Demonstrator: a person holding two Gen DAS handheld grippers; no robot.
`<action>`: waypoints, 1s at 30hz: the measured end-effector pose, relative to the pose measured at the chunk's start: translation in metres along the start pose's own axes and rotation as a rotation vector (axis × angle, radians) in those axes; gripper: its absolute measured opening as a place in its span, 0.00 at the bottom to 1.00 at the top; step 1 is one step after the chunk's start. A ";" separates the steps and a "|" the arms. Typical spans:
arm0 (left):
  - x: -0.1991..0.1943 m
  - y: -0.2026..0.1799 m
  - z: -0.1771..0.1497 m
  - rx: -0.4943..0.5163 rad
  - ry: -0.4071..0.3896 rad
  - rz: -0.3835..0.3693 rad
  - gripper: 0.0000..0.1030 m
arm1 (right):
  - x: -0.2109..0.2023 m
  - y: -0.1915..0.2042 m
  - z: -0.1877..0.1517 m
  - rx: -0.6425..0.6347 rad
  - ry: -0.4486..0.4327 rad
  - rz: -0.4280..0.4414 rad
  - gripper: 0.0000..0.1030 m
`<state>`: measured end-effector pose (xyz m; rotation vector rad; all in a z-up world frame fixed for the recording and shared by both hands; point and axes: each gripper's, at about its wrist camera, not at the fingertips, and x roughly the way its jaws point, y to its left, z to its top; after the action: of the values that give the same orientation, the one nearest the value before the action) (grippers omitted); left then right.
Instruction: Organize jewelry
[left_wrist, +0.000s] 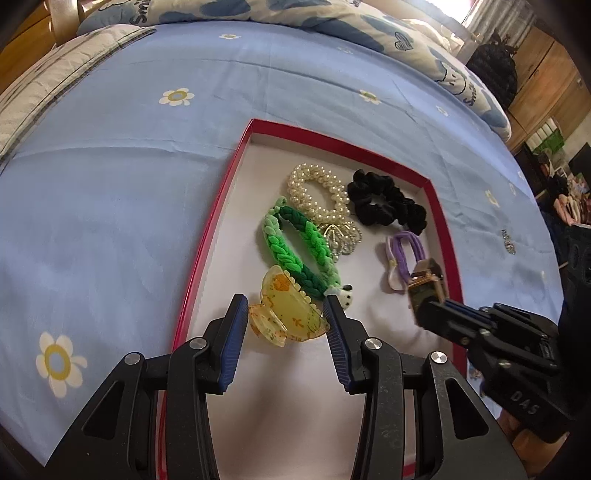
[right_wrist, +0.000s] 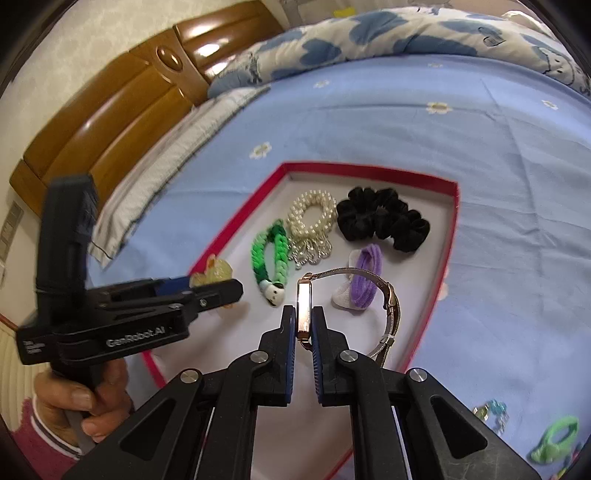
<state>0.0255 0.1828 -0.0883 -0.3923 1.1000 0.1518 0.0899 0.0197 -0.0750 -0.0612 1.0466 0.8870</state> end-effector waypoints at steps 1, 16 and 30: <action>0.002 0.000 0.000 0.002 0.004 0.002 0.39 | 0.005 -0.001 0.000 -0.002 0.010 -0.003 0.07; 0.015 -0.010 0.000 0.072 0.020 0.079 0.40 | 0.025 -0.008 -0.001 -0.002 0.052 -0.017 0.09; 0.017 -0.014 0.001 0.070 0.027 0.099 0.43 | 0.019 -0.011 -0.003 0.021 0.037 -0.011 0.17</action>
<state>0.0383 0.1694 -0.1003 -0.2783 1.1483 0.1957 0.0985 0.0226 -0.0947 -0.0654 1.0886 0.8679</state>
